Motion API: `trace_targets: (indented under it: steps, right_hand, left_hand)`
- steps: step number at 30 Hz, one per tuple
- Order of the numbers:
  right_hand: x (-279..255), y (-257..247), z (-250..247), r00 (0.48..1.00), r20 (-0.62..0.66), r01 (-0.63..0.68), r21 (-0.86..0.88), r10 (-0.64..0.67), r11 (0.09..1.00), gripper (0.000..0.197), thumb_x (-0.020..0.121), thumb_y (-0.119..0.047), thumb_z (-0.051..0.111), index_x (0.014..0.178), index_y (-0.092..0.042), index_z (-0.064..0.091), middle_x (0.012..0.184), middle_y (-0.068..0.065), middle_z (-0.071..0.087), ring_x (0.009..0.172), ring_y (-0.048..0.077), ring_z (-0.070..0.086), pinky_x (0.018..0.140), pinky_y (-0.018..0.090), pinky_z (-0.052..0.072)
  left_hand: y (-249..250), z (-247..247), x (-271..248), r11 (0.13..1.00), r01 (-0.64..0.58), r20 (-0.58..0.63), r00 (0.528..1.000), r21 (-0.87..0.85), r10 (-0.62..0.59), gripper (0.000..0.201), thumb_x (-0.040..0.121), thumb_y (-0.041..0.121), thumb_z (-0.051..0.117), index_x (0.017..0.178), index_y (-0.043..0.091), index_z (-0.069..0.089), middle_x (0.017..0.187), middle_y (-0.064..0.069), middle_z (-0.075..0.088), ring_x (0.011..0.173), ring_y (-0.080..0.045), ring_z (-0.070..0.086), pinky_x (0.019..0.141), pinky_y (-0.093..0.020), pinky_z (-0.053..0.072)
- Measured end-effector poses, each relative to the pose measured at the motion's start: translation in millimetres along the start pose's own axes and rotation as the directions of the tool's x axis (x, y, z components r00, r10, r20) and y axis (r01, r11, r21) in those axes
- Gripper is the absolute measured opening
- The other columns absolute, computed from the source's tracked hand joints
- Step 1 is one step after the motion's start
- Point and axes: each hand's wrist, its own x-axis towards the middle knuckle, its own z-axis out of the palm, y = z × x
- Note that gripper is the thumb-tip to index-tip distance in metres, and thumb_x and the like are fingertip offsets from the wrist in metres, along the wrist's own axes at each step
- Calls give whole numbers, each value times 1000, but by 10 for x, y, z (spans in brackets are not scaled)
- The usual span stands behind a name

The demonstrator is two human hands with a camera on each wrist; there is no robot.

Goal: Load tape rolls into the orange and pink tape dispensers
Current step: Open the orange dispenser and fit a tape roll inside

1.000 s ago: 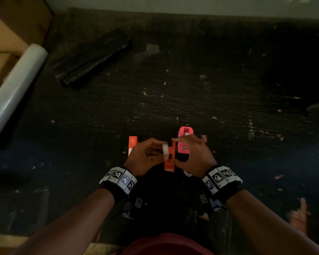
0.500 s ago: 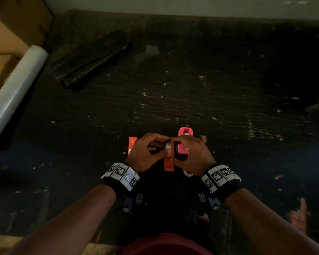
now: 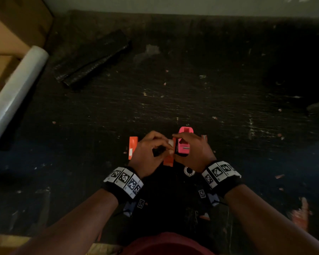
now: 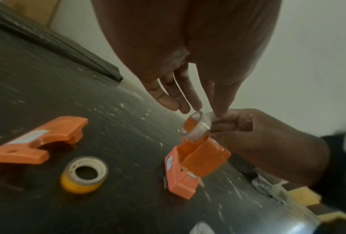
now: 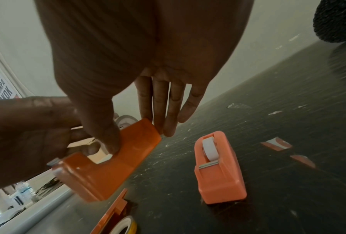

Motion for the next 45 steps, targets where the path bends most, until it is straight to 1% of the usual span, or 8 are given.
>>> trace_targets:
  steps: [5, 9, 12, 16, 21, 28, 38, 45]
  right_hand:
    - [28, 13, 5, 1000, -1, 4, 31, -4, 999, 68, 76, -34, 82, 137, -31, 50, 132, -8, 61, 120, 8, 56, 100, 29, 42]
    - [46, 19, 7, 1000, 9, 9, 40, -9, 999, 66, 79, -40, 79, 137, -32, 48, 129, -10, 62, 114, 2, 54, 92, 23, 41]
    - [62, 29, 17, 1000, 15, 11, 26, -11, 1000, 67, 80, -41, 79, 138, -33, 47, 129, -12, 61, 110, 0, 55, 80, 9, 28]
    - [85, 24, 19, 1000, 26, 11, 21, -12, 1000, 66, 80, -40, 79, 138, -32, 47, 125, -13, 62, 106, -1, 56, 80, 7, 30]
    - [123, 44, 38, 999, 34, 10, 38, -12, 999, 66, 80, -42, 78, 137, -33, 47, 128, -10, 62, 102, -2, 55, 77, 8, 32]
    - [158, 37, 35, 999, 32, 8, 37, -9, 999, 65, 80, -39, 78, 137, -32, 48, 128, -11, 61, 104, -5, 51, 76, 6, 29]
    - [114, 19, -20, 1000, 12, -15, 76, 15, 997, 64, 80, -32, 80, 136, -29, 50, 120, -14, 62, 96, -10, 50, 73, 3, 32]
    - [87, -6, -61, 997, 54, -68, 132, 62, 989, 66, 78, -32, 80, 136, -32, 48, 123, -7, 65, 111, 7, 61, 96, 36, 51]
  left_hand:
    - [-67, -63, -74, 1000, 12, -53, 999, 22, -11, 34, 88, 29, 74, 121, 28, 67, 123, 7, 57, 108, 10, 58, 91, -7, 47]
    - [-471, -310, -34, 936, 254, -253, 948, 242, -191, 41, 88, 29, 68, 128, 31, 60, 131, 1, 54, 107, -11, 65, 89, -34, 59]
    - [-739, -483, 39, 773, 486, -113, 867, 407, -485, 70, 83, 39, 78, 143, 43, 42, 145, -3, 38, 115, -26, 63, 90, -45, 60]
    - [-832, -553, 168, 675, 472, 58, 795, 566, -604, 83, 82, 36, 81, 152, 40, 36, 155, -10, 27, 130, -35, 54, 103, -49, 53]
    - [-917, -570, 215, 745, 438, 80, 835, 503, -545, 62, 81, 28, 82, 134, 38, 51, 129, 2, 61, 120, -25, 64, 98, -43, 55]
    - [-477, -517, 184, 893, 415, 266, 893, -171, -364, 73, 75, 5, 88, 137, 32, 59, 111, -2, 75, 100, -11, 75, 84, -24, 61]
    - [-389, -342, 243, 889, 372, 308, 907, -266, -287, 78, 78, 2, 85, 143, 33, 57, 115, -5, 75, 106, -19, 75, 96, -39, 60]
    - [-342, -347, 264, 906, 354, 342, 902, -231, -265, 76, 81, 3, 83, 146, 30, 53, 117, -2, 74, 107, -13, 74, 97, -36, 59]
